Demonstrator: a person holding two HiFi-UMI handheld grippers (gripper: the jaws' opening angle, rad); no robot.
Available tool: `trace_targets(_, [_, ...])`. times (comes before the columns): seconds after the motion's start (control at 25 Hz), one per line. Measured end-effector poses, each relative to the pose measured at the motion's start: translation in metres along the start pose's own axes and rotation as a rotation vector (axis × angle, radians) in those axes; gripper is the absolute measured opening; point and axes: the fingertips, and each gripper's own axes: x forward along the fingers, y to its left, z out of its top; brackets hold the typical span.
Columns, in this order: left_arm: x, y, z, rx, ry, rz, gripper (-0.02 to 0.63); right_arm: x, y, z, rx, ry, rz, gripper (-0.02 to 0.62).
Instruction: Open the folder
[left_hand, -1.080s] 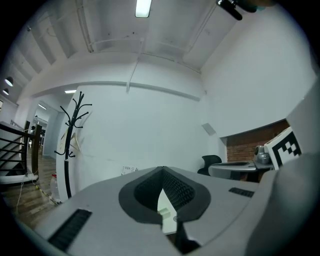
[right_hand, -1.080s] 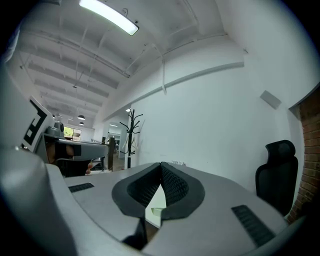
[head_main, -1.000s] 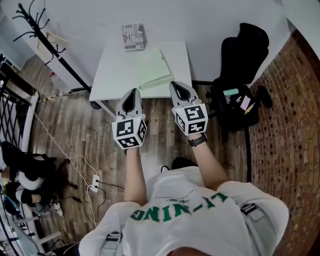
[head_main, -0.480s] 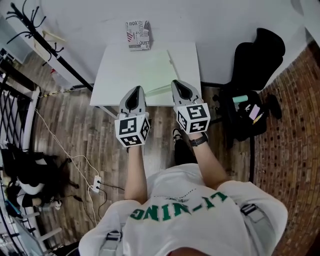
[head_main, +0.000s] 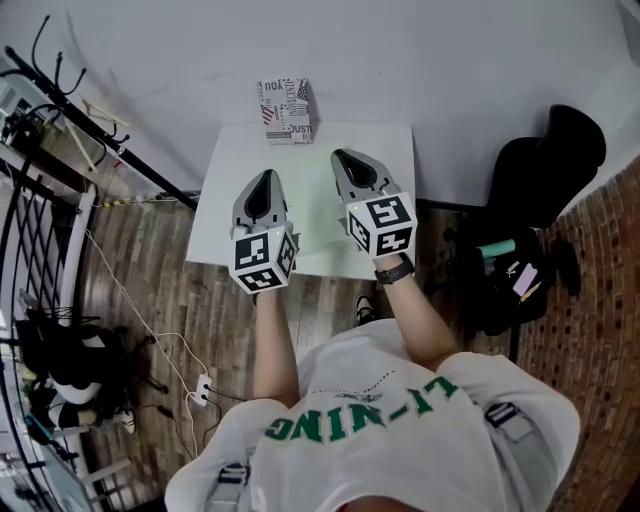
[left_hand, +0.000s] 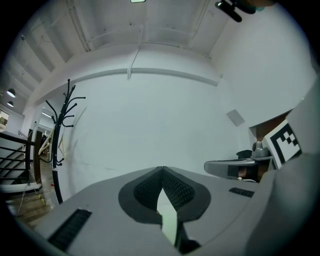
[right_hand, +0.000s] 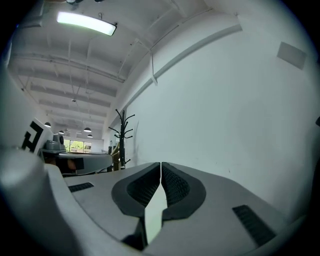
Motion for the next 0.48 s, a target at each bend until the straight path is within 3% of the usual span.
trace_targets(0.16, [0.05, 0.01, -0.011, -0.012, 0.029, 0.033, 0.014, 0.045, -0.027, -0.014, -0.001, 0.06, 0.057, 0.038])
trace_targets(0.48, [0.123, 0.027, -0.036, -0.027, 0.074, 0.007, 0.014, 0.109, -0.077, -0.064, 0.034, 0.19, 0.064, 0.094])
